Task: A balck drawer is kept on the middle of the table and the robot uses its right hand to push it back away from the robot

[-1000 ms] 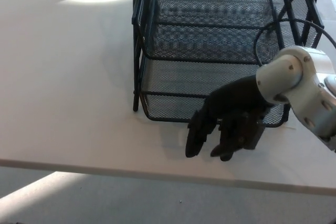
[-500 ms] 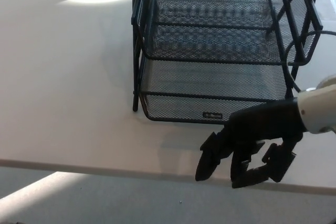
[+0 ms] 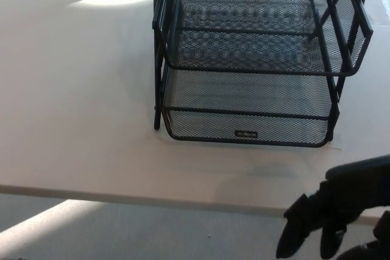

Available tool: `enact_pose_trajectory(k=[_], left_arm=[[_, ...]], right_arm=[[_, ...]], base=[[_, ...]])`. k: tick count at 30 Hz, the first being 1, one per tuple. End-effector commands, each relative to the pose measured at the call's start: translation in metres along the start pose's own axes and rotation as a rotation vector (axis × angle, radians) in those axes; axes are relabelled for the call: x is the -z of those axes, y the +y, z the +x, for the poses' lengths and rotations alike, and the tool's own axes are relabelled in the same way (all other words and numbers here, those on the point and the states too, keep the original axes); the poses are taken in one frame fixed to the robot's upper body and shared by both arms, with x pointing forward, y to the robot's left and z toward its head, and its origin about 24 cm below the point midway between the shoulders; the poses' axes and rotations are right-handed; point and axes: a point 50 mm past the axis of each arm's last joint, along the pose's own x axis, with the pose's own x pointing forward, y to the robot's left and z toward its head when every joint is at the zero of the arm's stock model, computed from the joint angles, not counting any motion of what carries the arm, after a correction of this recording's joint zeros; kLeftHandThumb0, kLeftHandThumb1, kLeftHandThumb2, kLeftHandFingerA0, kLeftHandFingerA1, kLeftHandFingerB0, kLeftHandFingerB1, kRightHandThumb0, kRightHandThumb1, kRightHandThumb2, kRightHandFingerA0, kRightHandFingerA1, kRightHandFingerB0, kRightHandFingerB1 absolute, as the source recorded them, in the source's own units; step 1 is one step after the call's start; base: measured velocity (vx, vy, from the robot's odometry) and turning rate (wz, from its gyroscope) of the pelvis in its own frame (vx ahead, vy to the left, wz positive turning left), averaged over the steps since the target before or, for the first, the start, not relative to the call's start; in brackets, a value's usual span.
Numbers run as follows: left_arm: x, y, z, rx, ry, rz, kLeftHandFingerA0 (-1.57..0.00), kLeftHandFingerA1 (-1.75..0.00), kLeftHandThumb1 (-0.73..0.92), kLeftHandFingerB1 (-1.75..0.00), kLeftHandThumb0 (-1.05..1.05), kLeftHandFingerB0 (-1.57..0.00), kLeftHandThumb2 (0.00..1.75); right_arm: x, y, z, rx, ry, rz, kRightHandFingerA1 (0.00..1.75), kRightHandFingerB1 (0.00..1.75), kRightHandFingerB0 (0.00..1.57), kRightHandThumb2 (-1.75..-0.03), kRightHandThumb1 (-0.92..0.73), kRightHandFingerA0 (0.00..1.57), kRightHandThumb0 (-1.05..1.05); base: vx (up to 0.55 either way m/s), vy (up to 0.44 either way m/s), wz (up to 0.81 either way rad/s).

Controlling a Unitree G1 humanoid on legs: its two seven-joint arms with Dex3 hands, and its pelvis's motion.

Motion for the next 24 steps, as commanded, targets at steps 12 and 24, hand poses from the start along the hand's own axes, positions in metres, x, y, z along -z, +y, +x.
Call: enact_pose_trajectory(k=[12, 24], left_arm=[[0.008, 0.006, -0.006, -0.017, 0.02, 0.011, -0.51, -0.39, 0.75, -0.33, -0.56, -0.35, 0.63], [0.006, 0.006, -0.005, -0.014, 0.02, 0.013, -0.51, -0.39, 0.74, -0.33, -0.55, -0.35, 0.63]], right_arm=[[0.106, 0.096, 0.053, -0.077, 0.126, 0.483, 0.4, 0.35, 0.37, -0.64, -0.8, 0.51, -0.55], [0.169, 0.145, 0.081, 0.027, 0.502, 0.466, 0.4, 0.33, 0.34, -0.64, -0.77, 0.48, -0.49]], base=[[0.0, 0.0, 0.0], [0.0, 0.0, 0.0]])
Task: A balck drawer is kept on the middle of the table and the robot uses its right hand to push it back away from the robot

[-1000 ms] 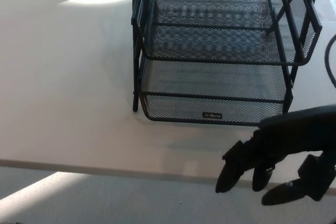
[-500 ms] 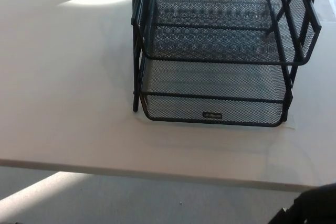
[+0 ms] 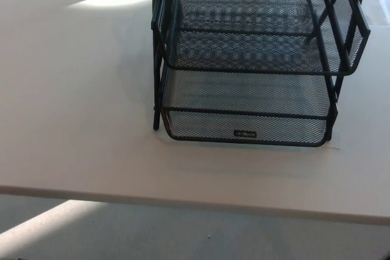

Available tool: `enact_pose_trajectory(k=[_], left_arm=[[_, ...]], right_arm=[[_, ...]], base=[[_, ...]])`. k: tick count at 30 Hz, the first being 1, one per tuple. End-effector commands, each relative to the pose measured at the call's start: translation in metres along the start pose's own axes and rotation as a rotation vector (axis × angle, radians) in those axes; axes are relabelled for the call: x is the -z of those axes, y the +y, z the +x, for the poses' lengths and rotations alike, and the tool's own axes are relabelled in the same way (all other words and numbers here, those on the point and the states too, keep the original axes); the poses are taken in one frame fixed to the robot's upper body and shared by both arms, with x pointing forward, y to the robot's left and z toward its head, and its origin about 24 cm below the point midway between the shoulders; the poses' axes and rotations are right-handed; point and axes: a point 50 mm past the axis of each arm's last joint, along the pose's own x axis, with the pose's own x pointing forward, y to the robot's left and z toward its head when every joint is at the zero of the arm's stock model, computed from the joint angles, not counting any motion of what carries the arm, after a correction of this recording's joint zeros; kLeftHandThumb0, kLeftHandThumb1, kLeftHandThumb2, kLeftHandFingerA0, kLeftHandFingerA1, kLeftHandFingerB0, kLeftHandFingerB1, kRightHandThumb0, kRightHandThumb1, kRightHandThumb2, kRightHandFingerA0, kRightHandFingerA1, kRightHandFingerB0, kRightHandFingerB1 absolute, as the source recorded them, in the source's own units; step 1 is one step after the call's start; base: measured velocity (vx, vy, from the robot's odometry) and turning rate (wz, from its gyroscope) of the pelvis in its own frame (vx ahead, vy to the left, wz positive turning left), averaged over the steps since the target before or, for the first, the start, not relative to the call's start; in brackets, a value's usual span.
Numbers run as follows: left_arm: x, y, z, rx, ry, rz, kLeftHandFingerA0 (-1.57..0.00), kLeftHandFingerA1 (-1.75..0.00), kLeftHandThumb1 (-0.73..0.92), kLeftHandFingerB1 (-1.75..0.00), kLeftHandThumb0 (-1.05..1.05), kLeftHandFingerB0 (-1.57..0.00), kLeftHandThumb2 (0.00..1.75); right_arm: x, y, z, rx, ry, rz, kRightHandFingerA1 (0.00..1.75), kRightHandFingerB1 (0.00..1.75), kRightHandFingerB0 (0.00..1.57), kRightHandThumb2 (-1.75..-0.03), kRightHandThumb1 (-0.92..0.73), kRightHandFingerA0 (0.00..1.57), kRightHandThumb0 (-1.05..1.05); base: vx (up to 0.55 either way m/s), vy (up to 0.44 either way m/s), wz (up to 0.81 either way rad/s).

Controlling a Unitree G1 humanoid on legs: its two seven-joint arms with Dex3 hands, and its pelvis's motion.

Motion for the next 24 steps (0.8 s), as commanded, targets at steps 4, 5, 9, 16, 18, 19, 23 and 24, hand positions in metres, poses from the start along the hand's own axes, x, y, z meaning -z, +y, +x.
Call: enact_pose_trajectory(k=[4, 5, 9, 16, 18, 19, 23, 24], left_arm=[[0.005, 0.005, -0.004, -0.009, 0.016, 0.018, -0.49, -0.39, 0.71, -0.33, -0.57, -0.33, 0.63], [0.005, 0.005, -0.004, -0.01, 0.015, 0.015, -0.49, -0.39, 0.71, -0.33, -0.57, -0.33, 0.63], [0.003, 0.007, -0.004, -0.008, 0.01, 0.018, -0.49, -0.39, 0.72, -0.33, -0.56, -0.34, 0.63], [0.003, 0.003, -0.003, 0.001, 0.001, 0.033, -0.49, -0.39, 0.72, -0.33, -0.57, -0.33, 0.63], [0.002, 0.004, -0.003, 0.001, 0.003, 0.039, -0.5, -0.38, 0.75, -0.33, -0.56, -0.34, 0.63], [0.001, 0.004, -0.003, 0.0, 0.004, 0.041, -0.5, -0.38, 0.75, -0.33, -0.56, -0.34, 0.63], [0.002, 0.004, -0.003, -0.002, 0.01, 0.032, -0.51, -0.39, 0.75, -0.33, -0.56, -0.35, 0.63], [0.002, 0.004, -0.003, -0.002, 0.01, 0.032, -0.51, -0.39, 0.75, -0.33, -0.56, -0.35, 0.63]], right_arm=[[0.044, -0.005, 0.042, 0.308, 0.357, -0.158, 0.63, 0.5, 0.34, -0.94, -0.65, 0.48, -0.48], [0.047, -0.005, 0.047, 0.322, 0.388, -0.153, 0.63, 0.5, 0.34, -0.94, -0.65, 0.48, -0.48], [0.052, -0.009, 0.057, 0.32, 0.443, -0.103, 0.5, 0.4, 0.46, -0.63, -0.78, 0.56, -0.42], [0.05, -0.025, 0.06, 0.363, 0.445, -0.066, 0.47, 0.39, 0.49, -0.63, -0.78, 0.57, -0.45], [0.051, -0.027, 0.063, 0.364, 0.451, -0.043, 0.48, 0.4, 0.49, -0.64, -0.79, 0.59, -0.45], [0.052, -0.028, 0.065, 0.364, 0.453, -0.034, 0.48, 0.4, 0.49, -0.64, -0.79, 0.59, -0.45], [0.067, -0.019, 0.066, 0.329, 0.51, 0.035, 0.45, 0.41, 0.51, -0.63, -0.77, 0.61, -0.45], [0.067, -0.019, 0.066, 0.329, 0.51, 0.035, 0.45, 0.41, 0.51, -0.63, -0.77, 0.61, -0.45]], base=[[0.0, 0.0, 0.0], [0.0, 0.0, 0.0], [0.0, 0.0, 0.0], [0.0, 0.0, 0.0], [0.0, 0.0, 0.0], [0.0, 0.0, 0.0], [0.0, 0.0, 0.0], [0.0, 0.0, 0.0]])
